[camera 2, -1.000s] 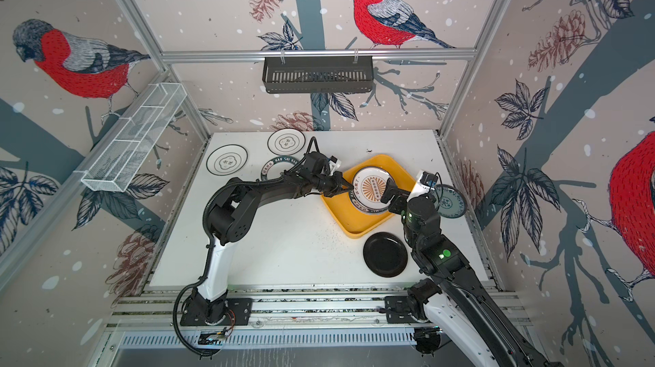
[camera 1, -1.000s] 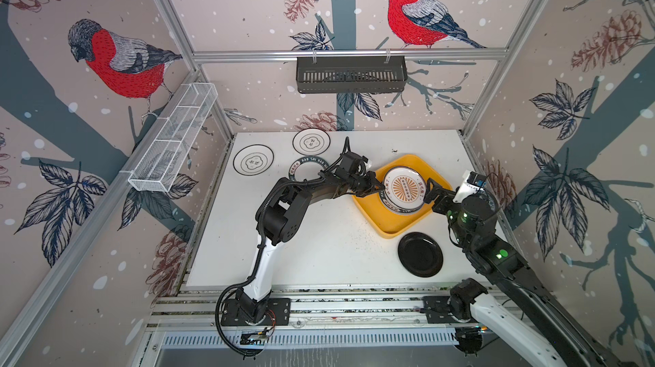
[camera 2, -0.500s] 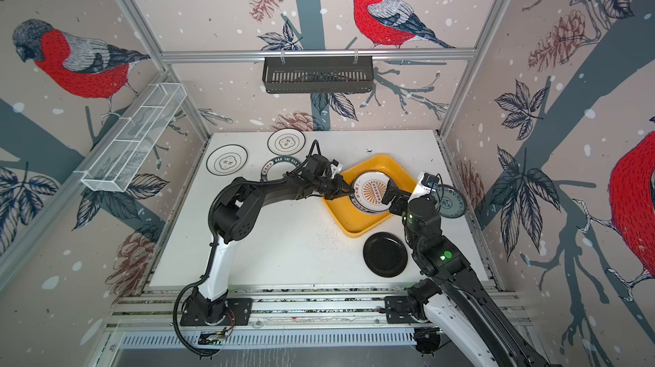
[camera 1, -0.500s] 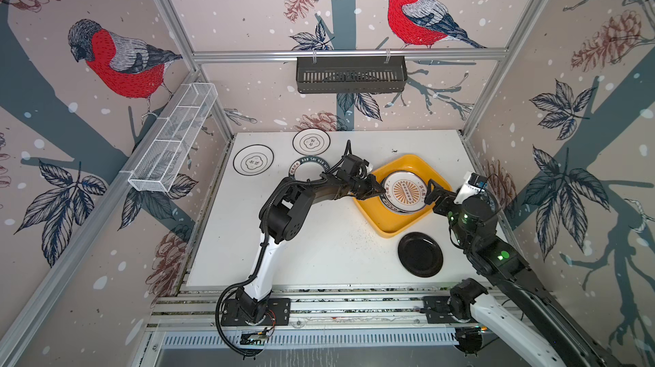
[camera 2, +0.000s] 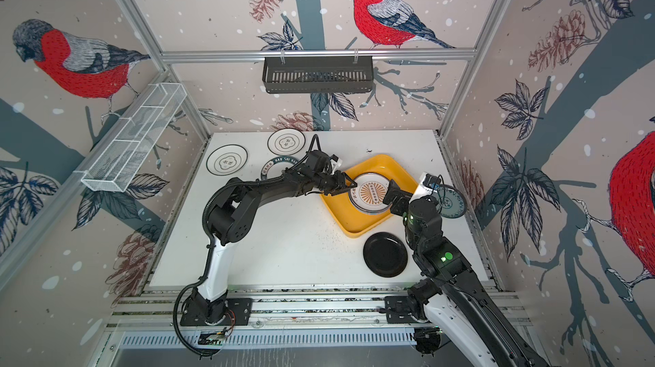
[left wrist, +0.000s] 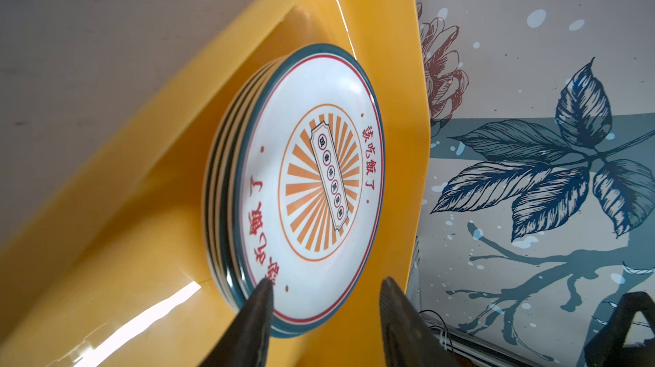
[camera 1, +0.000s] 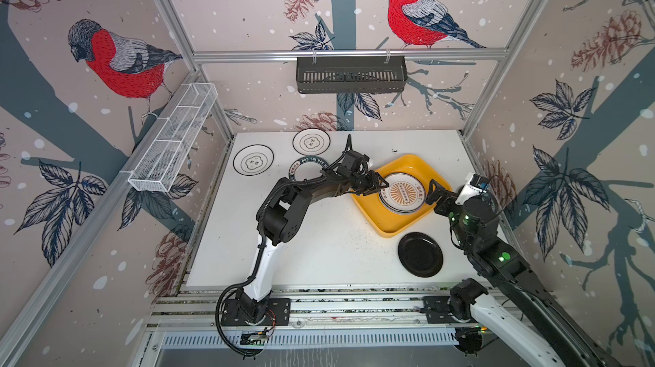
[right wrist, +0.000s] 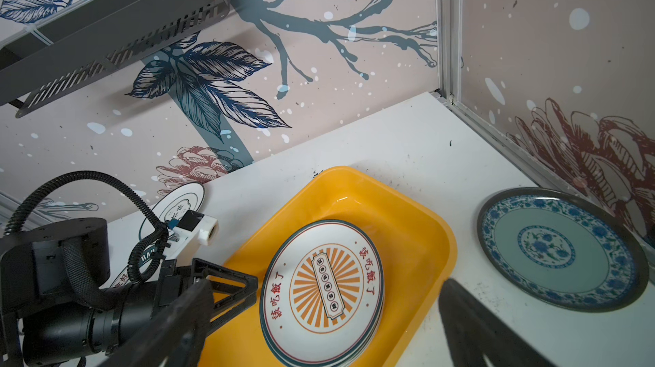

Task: Place the plates into the plastic bin on the countertop
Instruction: Place the plate in the plastic bin, then pick up the plate from the top-center of the table.

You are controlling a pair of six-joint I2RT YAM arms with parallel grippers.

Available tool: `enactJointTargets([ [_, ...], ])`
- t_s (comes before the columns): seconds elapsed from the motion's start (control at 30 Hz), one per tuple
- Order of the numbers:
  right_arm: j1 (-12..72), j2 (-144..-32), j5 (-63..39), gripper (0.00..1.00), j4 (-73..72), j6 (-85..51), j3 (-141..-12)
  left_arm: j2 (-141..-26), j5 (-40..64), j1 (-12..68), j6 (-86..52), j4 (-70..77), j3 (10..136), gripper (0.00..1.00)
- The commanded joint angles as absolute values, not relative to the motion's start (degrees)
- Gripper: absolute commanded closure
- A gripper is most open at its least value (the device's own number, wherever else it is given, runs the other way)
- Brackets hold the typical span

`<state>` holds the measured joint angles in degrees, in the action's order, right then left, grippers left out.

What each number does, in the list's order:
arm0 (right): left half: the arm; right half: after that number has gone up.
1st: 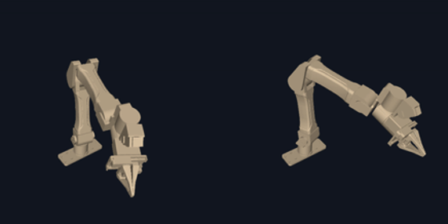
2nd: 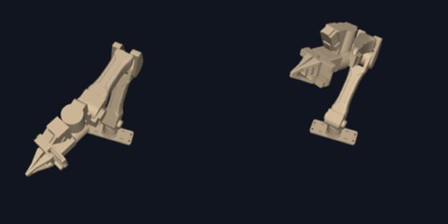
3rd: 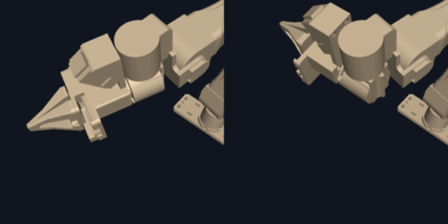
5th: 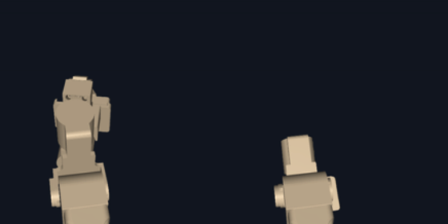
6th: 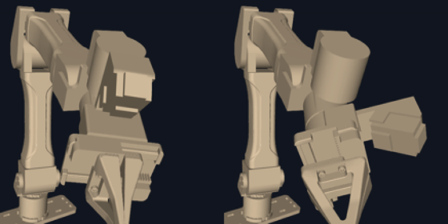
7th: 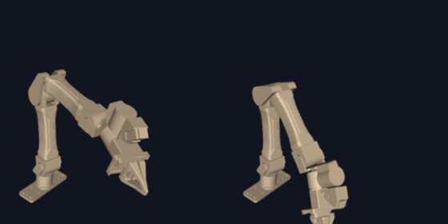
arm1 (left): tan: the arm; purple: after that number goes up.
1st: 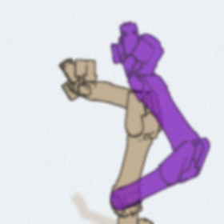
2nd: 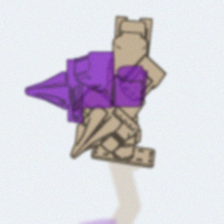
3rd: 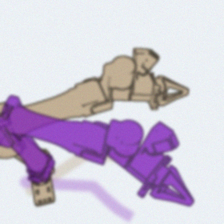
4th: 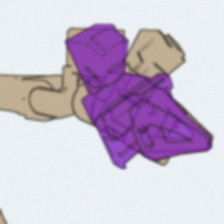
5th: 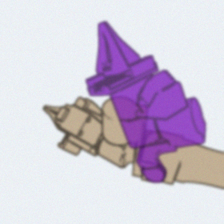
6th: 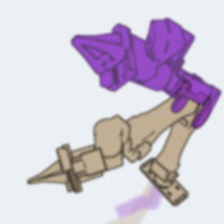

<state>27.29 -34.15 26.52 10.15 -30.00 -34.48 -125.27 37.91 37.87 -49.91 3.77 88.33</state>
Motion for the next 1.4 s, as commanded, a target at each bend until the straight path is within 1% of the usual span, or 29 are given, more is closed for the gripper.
enactJointTargets([
  [0.0, 27.1, -34.5, 26.6, 0.0, 7.4, -29.5, -34.5, -125.2, 35.4, 38.6, -46.0, -1.7, 90.5, 0.41],
  [0.1, 26.9, -35.5, 26.1, 0.0, 6.5, -29.1, -34.5, -123.8, 33.2, 38.8, -45.3, -2.3, 90.4, 0.36],
  [0.27, 26.7, -37.4, 24.7, 0.0, 5.3, -28.4, -34.6, -117.3, 27.7, 38.8, -43.7, 0.3, 86.0, 0.27],
  [0.33, 26.8, -38.0, 24.1, 0.0, 4.5, -28.2, -34.6, -113.6, 25.7, 38.5, -42.7, 2.0, 83.6, 0.23],
  [0.5, 26.6, -39.8, 22.3, 0.0, 2.7, -28.0, -34.8, -104.5, 21.8, 36.4, -43.3, 8.3, 74.7, 0.18],
  [0.63, 26.6, -41.4, 20.6, 0.0, 1.4, -28.0, -35.3, -97.8, 20.1, 32.3, -45.6, 13.7, 65.7, 0.15],
  [0.8, 26.7, -43.0, 18.4, 0.0, -0.5, -28.3, -35.6, -91.6, 18.6, 26.9, -46.6, 15.9, 57.2, 0.12],
  [1.03, 28.2, -47.0, 13.1, 0.0, -5.1, -28.8, -36.6, -85.5, 21.8, 17.3, -49.5, 24.0, 44.6, 0.09],
  [1.1, 29.5, -48.7, 12.7, 0.0, -6.2, -28.8, -37.2, -84.1, 22.1, 14.4, -49.7, 24.6, 42.2, 0.07],
  [1.23, 31.5, -51.6, 12.2, 0.0, -8.7, -29.1, -38.1, -83.1, 24.7, 8.1, -49.7, 25.3, 38.6, 0.07],
  [1.37, 33.0, -53.5, 11.7, 0.0, -9.6, -29.0, -39.1, -84.8, 28.8, 2.7, -50.4, 28.2, 36.6, 0.08],
])
